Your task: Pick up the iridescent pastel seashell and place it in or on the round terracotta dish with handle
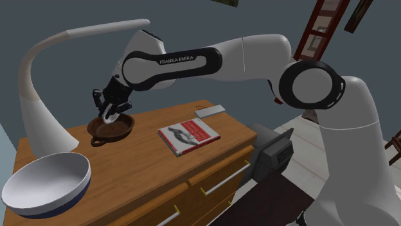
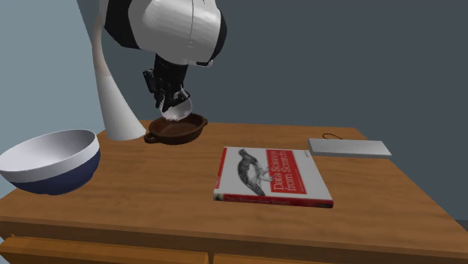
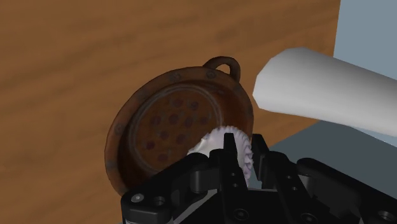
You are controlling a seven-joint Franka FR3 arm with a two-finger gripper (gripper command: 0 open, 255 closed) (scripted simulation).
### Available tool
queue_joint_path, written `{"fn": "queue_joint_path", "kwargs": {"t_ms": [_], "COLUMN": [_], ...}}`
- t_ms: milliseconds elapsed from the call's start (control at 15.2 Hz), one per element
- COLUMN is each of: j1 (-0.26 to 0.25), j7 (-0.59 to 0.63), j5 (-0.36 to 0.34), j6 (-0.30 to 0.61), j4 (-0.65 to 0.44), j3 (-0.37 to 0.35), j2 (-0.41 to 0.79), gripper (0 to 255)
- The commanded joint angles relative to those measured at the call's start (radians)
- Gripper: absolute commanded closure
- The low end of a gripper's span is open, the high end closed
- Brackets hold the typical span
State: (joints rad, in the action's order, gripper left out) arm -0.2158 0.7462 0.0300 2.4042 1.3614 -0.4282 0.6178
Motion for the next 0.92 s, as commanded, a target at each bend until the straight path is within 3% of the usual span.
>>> {"fn": "queue_joint_path", "kwargs": {"t_ms": [0,396,462,858], "j1": [0.001,0.001,0.0,0.014], "j7": [-0.003,-0.003,-0.003,-0.008], "j5": [0.0,0.0,0.0,0.009], "j6": [0.008,0.008,0.008,-0.004], "j4": [0.003,0.002,0.002,0.021], "j3": [0.001,0.001,0.001,-0.006], "j2": [0.005,0.005,0.005,-0.024], "gripper": [255,255,0,0]}}
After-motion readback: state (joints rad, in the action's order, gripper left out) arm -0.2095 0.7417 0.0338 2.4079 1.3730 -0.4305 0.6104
